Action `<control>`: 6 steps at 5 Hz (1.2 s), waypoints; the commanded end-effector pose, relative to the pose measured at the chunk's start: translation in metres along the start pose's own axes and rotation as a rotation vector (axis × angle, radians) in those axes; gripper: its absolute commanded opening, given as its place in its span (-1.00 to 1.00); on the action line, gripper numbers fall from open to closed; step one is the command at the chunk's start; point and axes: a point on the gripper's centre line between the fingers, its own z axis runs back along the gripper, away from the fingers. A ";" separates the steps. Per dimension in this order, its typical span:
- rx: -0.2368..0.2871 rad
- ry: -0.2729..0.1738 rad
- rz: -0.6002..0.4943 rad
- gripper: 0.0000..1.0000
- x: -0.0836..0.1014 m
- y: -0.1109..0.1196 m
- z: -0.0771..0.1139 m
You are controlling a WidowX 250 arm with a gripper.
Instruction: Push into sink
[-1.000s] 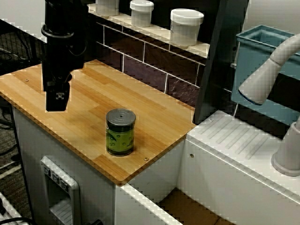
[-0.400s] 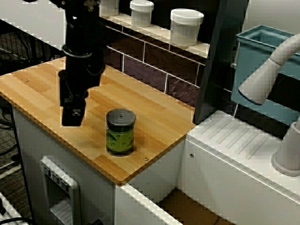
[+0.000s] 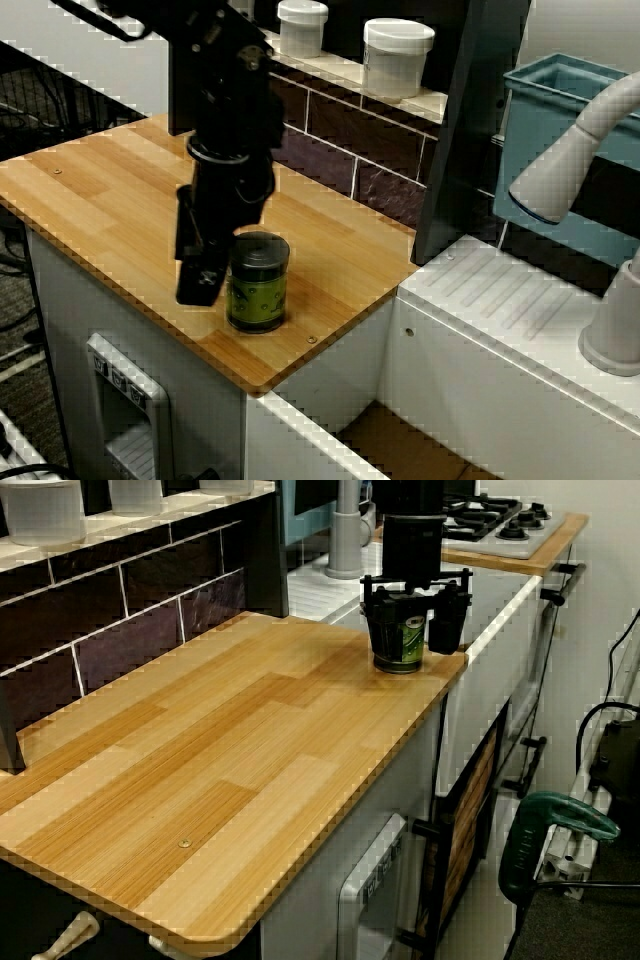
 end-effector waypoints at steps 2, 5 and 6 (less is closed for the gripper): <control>-0.055 -0.049 -0.073 1.00 0.079 -0.028 0.035; -0.090 -0.038 -0.149 1.00 0.082 -0.060 0.050; -0.090 -0.038 -0.149 1.00 0.082 -0.060 0.050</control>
